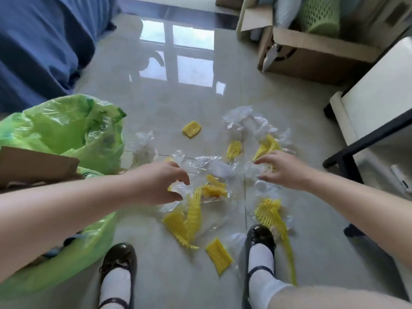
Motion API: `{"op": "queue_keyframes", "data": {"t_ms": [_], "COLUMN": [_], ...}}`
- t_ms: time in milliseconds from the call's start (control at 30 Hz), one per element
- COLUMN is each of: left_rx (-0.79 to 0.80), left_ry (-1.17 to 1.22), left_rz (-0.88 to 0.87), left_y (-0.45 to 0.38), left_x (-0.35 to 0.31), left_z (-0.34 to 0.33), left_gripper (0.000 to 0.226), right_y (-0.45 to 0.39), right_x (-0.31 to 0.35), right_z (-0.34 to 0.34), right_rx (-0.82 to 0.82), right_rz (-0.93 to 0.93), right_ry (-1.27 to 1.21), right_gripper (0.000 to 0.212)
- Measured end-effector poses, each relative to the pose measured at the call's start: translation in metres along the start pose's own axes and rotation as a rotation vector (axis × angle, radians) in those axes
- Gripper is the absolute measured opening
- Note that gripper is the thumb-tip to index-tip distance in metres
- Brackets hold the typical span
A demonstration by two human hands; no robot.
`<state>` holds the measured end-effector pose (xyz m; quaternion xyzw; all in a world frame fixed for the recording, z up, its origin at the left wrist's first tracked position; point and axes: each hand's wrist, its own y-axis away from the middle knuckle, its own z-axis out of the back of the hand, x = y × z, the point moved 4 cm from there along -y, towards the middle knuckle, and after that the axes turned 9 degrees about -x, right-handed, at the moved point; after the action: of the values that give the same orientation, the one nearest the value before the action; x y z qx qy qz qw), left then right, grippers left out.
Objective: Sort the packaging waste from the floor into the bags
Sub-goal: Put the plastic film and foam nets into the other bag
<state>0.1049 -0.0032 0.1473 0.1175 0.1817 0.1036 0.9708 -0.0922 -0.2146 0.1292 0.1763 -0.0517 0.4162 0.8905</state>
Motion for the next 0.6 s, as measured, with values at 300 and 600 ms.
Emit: {"op": "queue_keyframes", "data": {"t_ms": [300, 600], "left_rx": [0.222, 0.186], "left_ry": [-0.043, 0.130], "left_rz": [0.392, 0.632], "left_y": [-0.071, -0.102], "left_x": [0.053, 0.090], "left_z": [-0.143, -0.202], "left_gripper": [0.114, 0.130], "right_y": [-0.054, -0.084], "right_x": [-0.071, -0.117], "right_z": [-0.117, -0.155], "right_rx": [0.137, 0.336], "right_rz": [-0.075, 0.241], "right_ry": [0.137, 0.500], "right_gripper": [0.099, 0.123]}}
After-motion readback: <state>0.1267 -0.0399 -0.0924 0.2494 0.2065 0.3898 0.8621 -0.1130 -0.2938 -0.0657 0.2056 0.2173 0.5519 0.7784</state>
